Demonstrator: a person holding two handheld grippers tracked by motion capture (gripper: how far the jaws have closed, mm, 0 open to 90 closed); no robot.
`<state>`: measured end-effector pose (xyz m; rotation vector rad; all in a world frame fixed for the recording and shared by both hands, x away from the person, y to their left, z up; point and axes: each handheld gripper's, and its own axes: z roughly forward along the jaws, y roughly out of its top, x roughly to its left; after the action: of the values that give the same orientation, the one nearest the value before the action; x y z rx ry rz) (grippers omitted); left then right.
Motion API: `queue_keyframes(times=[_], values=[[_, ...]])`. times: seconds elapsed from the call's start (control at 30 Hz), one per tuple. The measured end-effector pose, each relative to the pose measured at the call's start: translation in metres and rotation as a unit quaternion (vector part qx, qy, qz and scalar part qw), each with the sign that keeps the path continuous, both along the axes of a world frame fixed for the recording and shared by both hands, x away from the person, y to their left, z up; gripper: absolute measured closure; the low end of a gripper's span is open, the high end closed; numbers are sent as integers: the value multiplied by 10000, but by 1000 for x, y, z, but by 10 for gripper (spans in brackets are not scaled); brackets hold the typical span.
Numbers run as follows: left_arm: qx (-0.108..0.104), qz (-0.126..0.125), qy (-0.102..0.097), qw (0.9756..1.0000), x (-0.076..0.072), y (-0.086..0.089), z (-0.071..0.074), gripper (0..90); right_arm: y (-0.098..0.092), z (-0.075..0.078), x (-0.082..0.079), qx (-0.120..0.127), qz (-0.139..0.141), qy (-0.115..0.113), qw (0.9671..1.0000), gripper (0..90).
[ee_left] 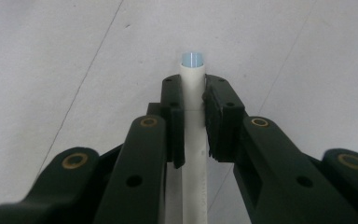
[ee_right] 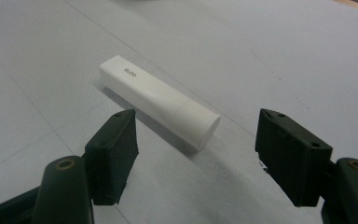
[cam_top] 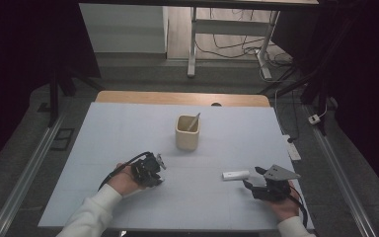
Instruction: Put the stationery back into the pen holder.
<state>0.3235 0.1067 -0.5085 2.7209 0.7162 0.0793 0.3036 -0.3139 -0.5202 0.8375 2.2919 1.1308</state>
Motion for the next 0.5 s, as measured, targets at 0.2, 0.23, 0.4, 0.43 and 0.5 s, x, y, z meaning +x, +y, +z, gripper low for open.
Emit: queue_keyframes(times=[0.2, 0.23, 0.4, 0.43, 0.5], values=[[-19, 10, 12, 10000, 0, 1, 0, 779, 0, 0, 0, 4, -2, 18, 10000, 292], [-6, 1, -6, 10000, 0, 0, 0, 779, 0, 0, 0, 3, 0, 20, 10000, 292], [52, 41, -83, 9999, -1, -1, 2, 780, -1, 0, 0, 3, -7, 7, 10000, 291], [51, 60, -116, 9999, -1, 0, 3, 780, -1, 0, 0, 0, -1, 6, 10000, 292], [-21, 103, -142, 9998, 0, 3, 5, 780, -1, 0, 0, 12, -1, 4, 10000, 292]])
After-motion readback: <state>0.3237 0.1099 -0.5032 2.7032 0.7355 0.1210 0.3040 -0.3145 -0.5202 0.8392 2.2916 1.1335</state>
